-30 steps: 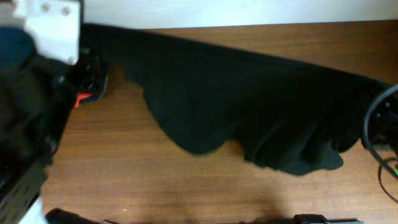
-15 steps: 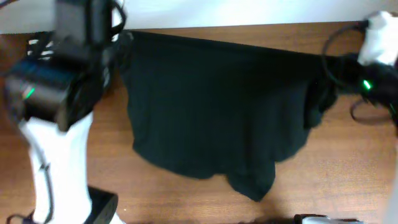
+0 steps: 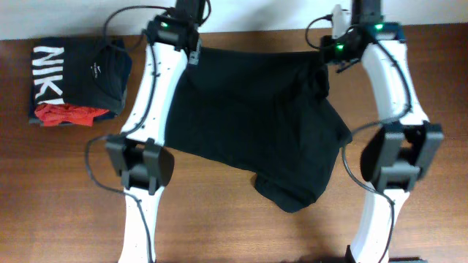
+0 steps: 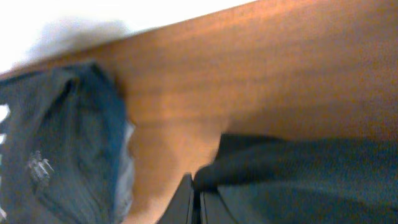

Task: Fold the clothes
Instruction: 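Lift the t-shirt with both grippers and stretch it apart, then lower the t-shirt flat onto the table with both grippers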

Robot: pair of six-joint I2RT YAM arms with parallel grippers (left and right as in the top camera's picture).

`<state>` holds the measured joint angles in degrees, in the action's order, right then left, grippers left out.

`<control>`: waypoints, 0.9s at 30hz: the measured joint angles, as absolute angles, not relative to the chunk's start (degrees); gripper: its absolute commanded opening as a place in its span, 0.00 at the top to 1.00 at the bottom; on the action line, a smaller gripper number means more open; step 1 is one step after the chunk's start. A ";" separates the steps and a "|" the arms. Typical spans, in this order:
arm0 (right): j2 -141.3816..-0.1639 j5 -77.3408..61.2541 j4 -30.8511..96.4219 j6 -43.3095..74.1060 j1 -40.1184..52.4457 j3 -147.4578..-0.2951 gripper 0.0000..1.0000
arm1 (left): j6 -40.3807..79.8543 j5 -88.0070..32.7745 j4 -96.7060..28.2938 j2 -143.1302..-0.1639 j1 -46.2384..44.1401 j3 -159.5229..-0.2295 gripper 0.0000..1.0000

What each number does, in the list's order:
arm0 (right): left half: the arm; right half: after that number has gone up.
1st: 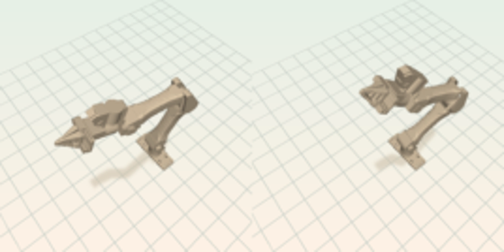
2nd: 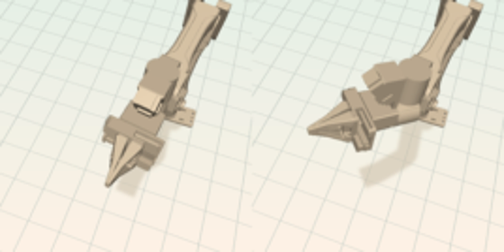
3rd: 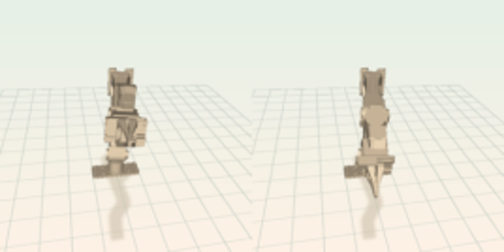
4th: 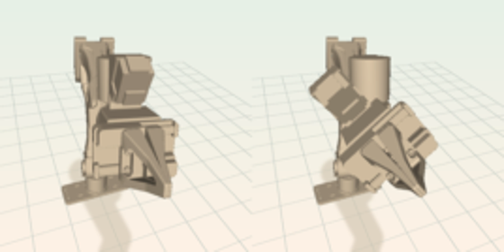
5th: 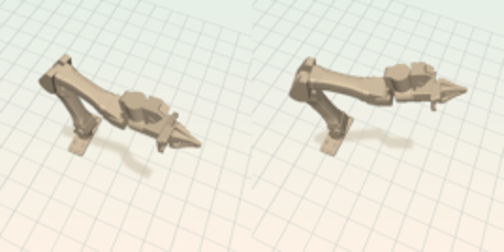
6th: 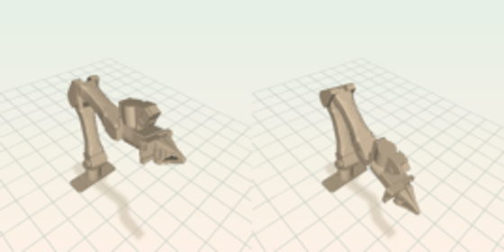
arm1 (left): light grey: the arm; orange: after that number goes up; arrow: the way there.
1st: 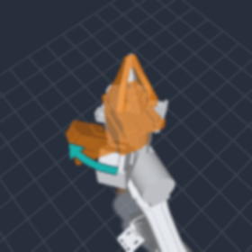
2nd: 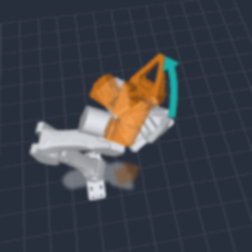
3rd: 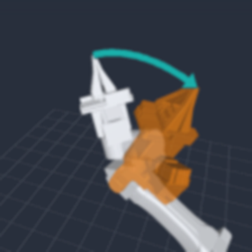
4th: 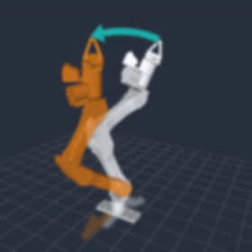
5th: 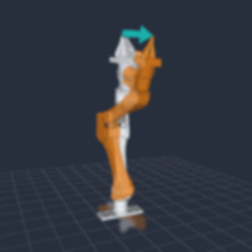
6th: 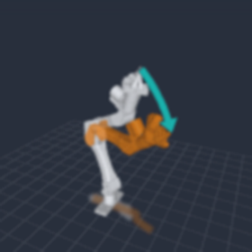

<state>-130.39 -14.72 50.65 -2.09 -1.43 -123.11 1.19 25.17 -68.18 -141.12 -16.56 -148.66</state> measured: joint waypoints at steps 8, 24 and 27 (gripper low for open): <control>-135.33 -14.41 31.16 4.01 0.54 -123.00 0.48 | 1.32 25.58 -55.16 -148.68 -15.81 -148.42 0.28; -126.91 -13.61 63.96 1.02 -3.29 -131.00 0.22 | 1.58 22.83 -79.24 -148.68 -11.73 -161.97 0.01; -127.17 -13.58 62.98 1.34 -3.29 -126.61 0.35 | 1.56 20.67 -80.58 -148.68 -11.75 -161.97 0.01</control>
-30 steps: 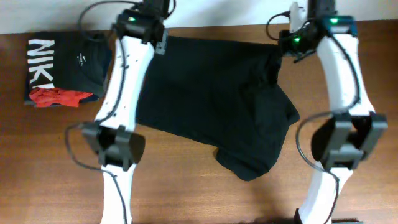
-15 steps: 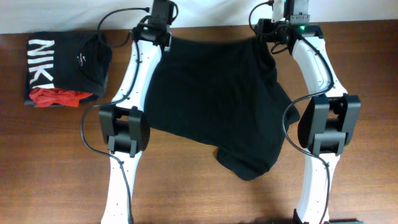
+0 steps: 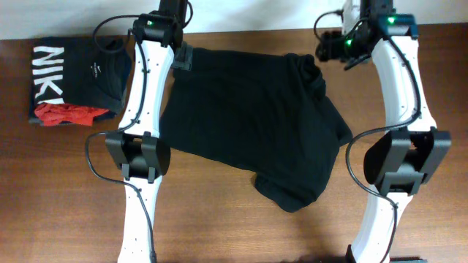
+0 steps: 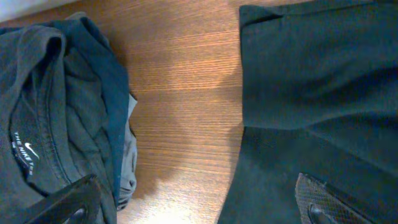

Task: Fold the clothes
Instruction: 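Lower the t-shirt flat onto the table with both grippers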

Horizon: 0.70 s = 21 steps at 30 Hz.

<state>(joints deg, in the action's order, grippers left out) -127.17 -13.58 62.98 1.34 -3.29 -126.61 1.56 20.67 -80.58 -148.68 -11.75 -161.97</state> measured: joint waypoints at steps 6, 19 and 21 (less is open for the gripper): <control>-128.46 -13.58 54.04 3.51 -3.11 -115.79 0.42 | 1.58 19.46 -80.73 -148.68 -11.75 -161.97 0.02; -129.64 -7.62 41.06 8.45 -1.02 -106.98 0.91 | 1.58 17.45 -82.56 -148.68 -11.75 -161.97 0.04; -129.64 -6.57 40.75 8.84 -1.02 -106.96 0.96 | 1.58 17.30 -82.59 -148.68 -11.75 -161.97 0.04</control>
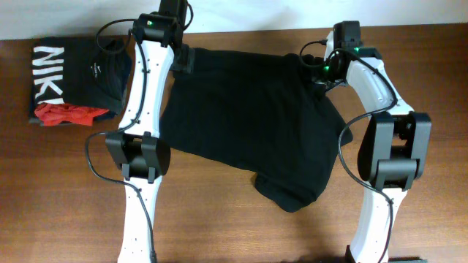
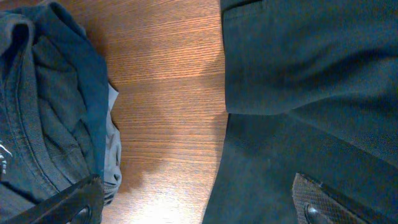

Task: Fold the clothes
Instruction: 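Lower the t-shirt flat onto the table with both grippers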

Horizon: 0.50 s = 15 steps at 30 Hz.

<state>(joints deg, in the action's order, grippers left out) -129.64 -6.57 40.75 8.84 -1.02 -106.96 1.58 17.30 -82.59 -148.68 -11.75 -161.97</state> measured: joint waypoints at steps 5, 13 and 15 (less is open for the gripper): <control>-129.64 -5.13 40.62 9.08 -1.08 -106.96 0.96 | 1.58 17.30 -82.70 -148.68 -11.75 -161.97 0.07; -130.06 -4.93 42.89 9.06 -2.39 -112.07 0.96 | 1.56 17.30 -82.74 -148.68 -11.75 -161.97 0.07; -130.15 -4.93 42.61 9.06 -3.64 -116.42 0.96 | 1.56 17.28 -82.83 -148.68 -11.75 -161.97 0.07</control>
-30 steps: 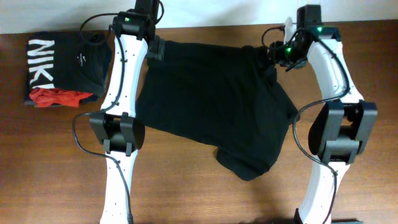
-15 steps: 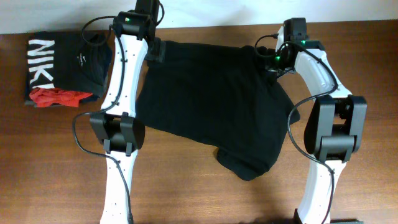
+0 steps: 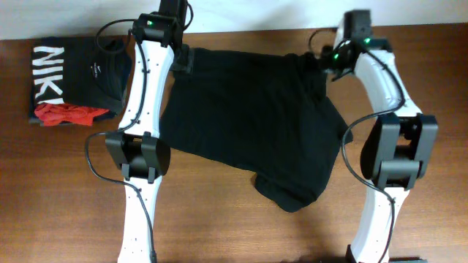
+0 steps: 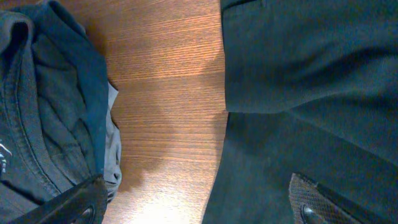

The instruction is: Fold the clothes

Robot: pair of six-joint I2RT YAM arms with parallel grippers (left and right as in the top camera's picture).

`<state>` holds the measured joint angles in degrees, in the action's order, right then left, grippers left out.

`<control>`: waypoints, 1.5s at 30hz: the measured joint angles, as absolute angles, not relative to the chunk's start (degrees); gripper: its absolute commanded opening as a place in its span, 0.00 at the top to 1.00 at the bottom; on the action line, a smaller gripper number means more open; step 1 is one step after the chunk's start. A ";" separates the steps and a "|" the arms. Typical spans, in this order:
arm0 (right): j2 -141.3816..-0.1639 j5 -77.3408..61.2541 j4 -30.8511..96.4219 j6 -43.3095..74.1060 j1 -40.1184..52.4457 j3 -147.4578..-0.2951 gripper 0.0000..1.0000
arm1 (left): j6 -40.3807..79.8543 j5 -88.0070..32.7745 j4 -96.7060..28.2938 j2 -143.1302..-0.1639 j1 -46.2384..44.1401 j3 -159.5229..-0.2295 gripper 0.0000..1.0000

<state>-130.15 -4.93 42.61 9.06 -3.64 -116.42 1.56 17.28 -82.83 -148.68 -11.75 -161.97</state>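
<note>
A black garment [image 3: 256, 117] lies spread across the table, its far right corner bunched [image 3: 314, 73] and a flap trailing toward the front [image 3: 289, 193]. My left gripper [image 3: 183, 58] hangs over the garment's far left corner, open. In the left wrist view its gripper [image 4: 199, 208] straddles the cloth's edge [image 4: 227, 112], with one finger [image 4: 317, 202] over the cloth and the other over the pile. The right gripper [image 3: 325, 62] is at the bunched corner. Whether it grips the cloth is hidden.
A pile of folded clothes [image 3: 77, 77], dark with white letters and a red piece below, sits at the far left; its dark blue edge [image 4: 56, 112] shows in the wrist view. Bare wood [image 4: 168, 106] separates it from the garment. The table's far edge is just behind both grippers.
The right arm has shifted a little toward the far edge, its gripper still by the bunched right corner. The left gripper and the garment lie as before.
At first my left gripper was shut on the garment's far left corner and the right was at the far right corner. Then the left stood open with the cloth flat beneath it. The right gripper then came down on the bunched corner and now sits slightly farther back.
</note>
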 measured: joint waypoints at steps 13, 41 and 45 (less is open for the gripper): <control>-130.56 -1.74 37.36 9.23 -9.04 -120.97 0.01 | 1.56 17.32 -83.55 -148.68 -11.64 -161.97 0.07; -95.13 -17.91 96.86 4.71 -7.62 -130.82 0.05 | -2.61 0.62 -96.47 -126.39 -9.72 -169.18 0.11; -83.40 -15.35 96.73 6.48 -3.60 -120.40 0.05 | -2.81 0.89 -96.55 -122.21 -9.72 -155.09 0.11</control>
